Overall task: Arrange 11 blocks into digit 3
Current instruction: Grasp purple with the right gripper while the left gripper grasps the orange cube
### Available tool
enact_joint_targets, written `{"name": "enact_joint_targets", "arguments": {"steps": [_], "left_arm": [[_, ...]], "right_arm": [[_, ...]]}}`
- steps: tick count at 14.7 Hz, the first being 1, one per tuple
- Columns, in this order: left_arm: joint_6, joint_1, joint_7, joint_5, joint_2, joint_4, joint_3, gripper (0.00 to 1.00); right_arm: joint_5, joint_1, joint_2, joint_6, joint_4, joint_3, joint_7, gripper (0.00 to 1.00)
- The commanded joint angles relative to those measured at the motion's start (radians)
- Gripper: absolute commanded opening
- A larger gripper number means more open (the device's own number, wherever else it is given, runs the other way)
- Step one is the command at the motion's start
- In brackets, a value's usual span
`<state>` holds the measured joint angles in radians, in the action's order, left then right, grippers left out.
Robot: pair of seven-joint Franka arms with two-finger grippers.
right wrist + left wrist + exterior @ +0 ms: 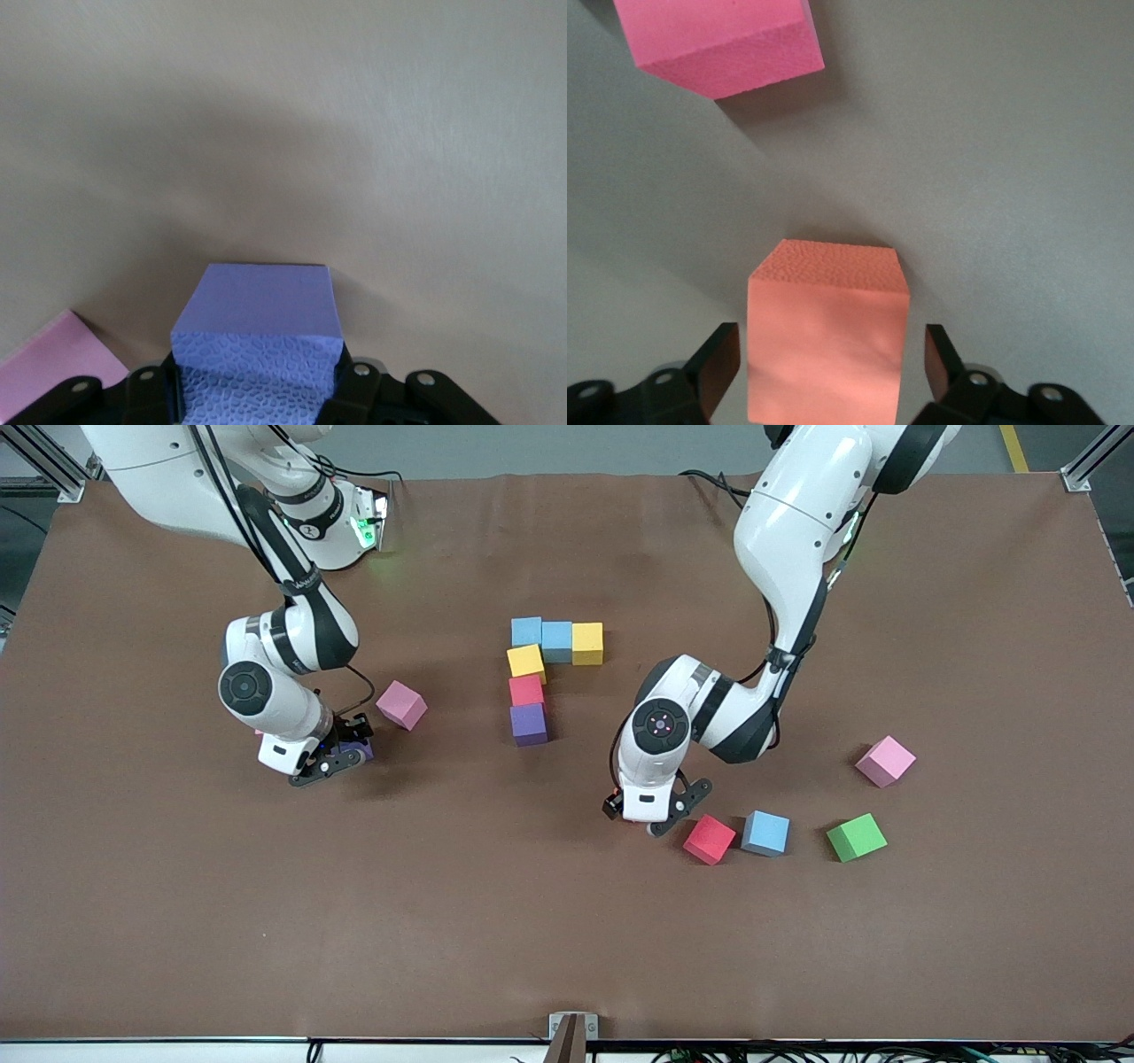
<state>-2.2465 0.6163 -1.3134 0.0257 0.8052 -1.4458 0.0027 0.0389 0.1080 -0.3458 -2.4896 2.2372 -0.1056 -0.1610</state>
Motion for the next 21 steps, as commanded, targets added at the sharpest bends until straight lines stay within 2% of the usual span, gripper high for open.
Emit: {"name": "enact_joint_targets", "arguments": {"steps": [1,4,8,14,17,19,21], "left_arm": [[-0.001,-0.015,0.023,0.04,0.009,0.021,0.0,0.9],[0.008,-0.044,0.09,0.063,0.003,0.021,-0.001,0.85],[0.008,-0.044,0.105,0.102,0.006,0.021,0.002,0.81],[0.01,-0.036,0.097,0.135,0.006,0.019,0.002,0.76],[0.01,-0.036,0.097,0.134,0.008,0.019,0.002,0.7],[0.008,-0.036,0.098,0.132,0.009,0.019,0.002,0.62],[0.01,-0.038,0.097,0.134,0.008,0.019,0.002,0.46]], "right_arm": [[0.001,0.061,-0.005,0.037,-0.103,-0.005,0.075,0.29],[0.001,0.131,-0.111,0.233,-0.336,-0.006,0.203,0.3],[0.001,0.249,-0.228,0.27,-0.522,-0.005,0.4,0.3],[0.007,0.401,-0.363,0.267,-0.686,-0.005,0.627,0.3],[0.01,0.436,-0.403,0.259,-0.72,-0.005,0.682,0.3],[0.012,0.455,-0.42,0.256,-0.728,-0.005,0.713,0.3],[0.013,0.473,-0.427,0.252,-0.728,-0.005,0.73,0.3]]}}
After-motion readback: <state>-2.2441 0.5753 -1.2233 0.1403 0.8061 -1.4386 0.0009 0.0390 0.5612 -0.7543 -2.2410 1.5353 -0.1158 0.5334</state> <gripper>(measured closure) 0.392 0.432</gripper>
